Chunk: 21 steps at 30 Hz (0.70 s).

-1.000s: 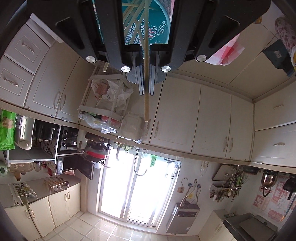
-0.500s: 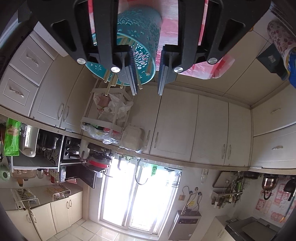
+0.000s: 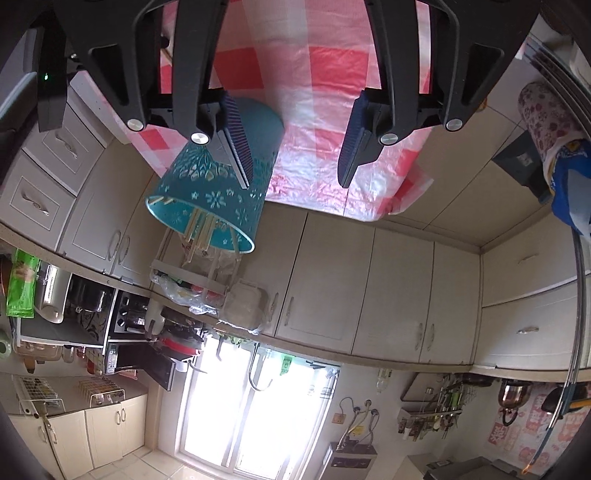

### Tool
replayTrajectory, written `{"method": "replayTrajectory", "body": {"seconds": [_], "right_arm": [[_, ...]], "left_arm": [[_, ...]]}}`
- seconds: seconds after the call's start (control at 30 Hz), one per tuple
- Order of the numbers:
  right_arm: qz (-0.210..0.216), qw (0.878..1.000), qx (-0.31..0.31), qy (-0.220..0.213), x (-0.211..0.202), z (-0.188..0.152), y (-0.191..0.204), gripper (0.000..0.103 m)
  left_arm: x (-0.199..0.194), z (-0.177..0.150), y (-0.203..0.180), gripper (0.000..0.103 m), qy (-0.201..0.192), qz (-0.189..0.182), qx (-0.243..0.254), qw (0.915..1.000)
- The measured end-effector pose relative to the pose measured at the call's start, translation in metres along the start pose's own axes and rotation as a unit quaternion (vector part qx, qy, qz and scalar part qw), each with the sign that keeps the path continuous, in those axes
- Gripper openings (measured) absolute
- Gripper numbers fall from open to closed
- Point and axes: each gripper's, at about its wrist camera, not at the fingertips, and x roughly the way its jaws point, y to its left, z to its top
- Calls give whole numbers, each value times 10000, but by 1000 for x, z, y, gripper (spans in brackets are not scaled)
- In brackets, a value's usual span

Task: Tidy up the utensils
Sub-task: 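Carry the chopstick over the teal bin and open the right gripper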

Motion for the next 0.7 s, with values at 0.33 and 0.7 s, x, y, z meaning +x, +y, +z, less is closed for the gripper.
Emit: {"method": "replayTrajectory", "body": {"seconds": [0.33,0.7], "right_arm": [[1156,9764,1741,-548,-24,-9,-40,6],[1668,9168,1898,-3093,-136,66,-35,6]], "left_arm": [[-5,-31,19,47,284,-170,-488,9983],[6,-45,42,51,275,-311,-1228,9916]]}}
